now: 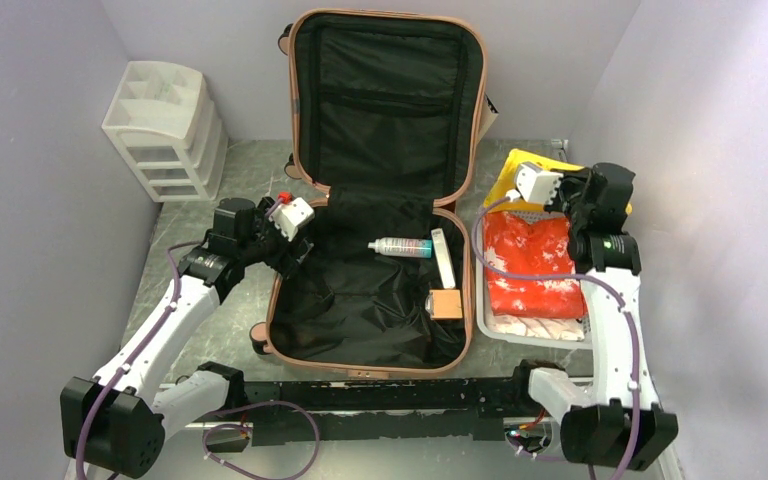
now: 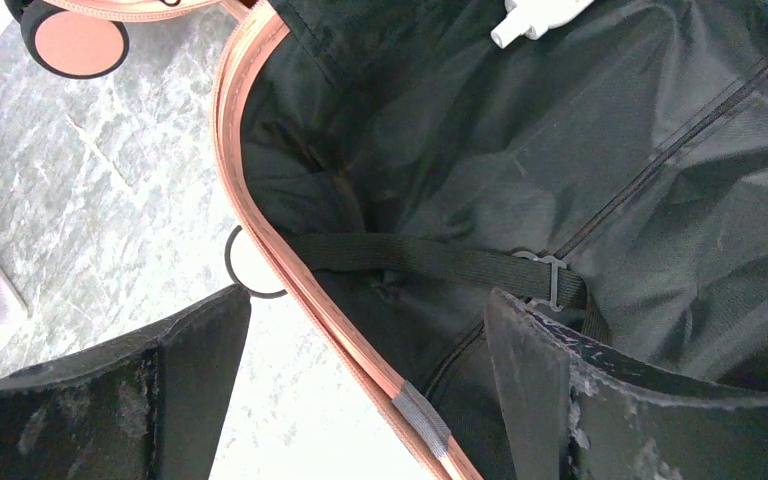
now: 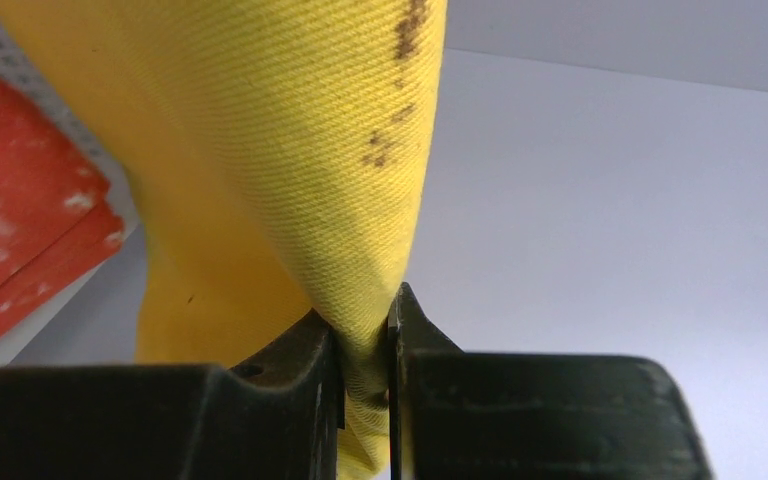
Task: Open, take out, and arrange the luggage
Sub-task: Place the clothes in the bin.
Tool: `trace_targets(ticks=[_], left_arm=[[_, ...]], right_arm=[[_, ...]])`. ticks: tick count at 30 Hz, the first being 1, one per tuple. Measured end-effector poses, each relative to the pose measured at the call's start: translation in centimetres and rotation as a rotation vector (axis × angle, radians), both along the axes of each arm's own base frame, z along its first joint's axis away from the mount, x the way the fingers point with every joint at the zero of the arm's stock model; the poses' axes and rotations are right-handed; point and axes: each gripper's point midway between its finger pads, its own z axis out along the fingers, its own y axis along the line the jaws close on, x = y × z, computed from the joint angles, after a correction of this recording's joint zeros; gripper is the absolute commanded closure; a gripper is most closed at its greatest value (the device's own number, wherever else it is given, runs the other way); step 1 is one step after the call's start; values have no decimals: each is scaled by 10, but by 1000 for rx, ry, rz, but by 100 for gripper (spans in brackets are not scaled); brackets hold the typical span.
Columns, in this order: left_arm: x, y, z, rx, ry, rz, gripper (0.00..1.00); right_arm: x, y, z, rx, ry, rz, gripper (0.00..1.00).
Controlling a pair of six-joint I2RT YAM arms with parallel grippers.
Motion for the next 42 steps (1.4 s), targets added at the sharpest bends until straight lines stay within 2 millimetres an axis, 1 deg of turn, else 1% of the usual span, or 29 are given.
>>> trace_targets(ticks=[6, 10, 13, 16, 17, 20, 25, 28, 35, 37, 42], left_arm=[[0, 0, 0, 0, 0, 0, 9], [0, 0, 0, 0, 0, 0, 9], [0, 0, 0, 0, 0, -1, 9], [0, 0, 0, -1, 1, -1, 9], [0, 0, 0, -1, 1, -1, 9], [0, -1, 0, -2, 1, -4, 9], [-1, -2, 1, -6, 0, -9, 9], [-2, -1, 2, -7, -5, -11, 9], [-3, -2, 2, -5, -11, -20, 9], [-3, -2, 2, -5, -11, -21, 9], [-3, -2, 2, -1, -13, -23, 9]], right_arm=[[-48, 13, -17, -17, 107, 53, 100], [-88, 23, -42, -57, 238, 113, 100], [-119, 28, -70, -91, 331, 147, 100], [-148, 31, -108, -113, 437, 174, 100], [-156, 31, -119, -117, 467, 179, 100], [-171, 32, -146, -130, 522, 188, 100], [-186, 33, -183, -151, 597, 214, 100], [-190, 32, -197, -166, 628, 221, 100], [-195, 30, -206, -190, 693, 238, 100], [-197, 29, -209, -196, 718, 242, 98], [-202, 26, -206, -222, 757, 243, 97]])
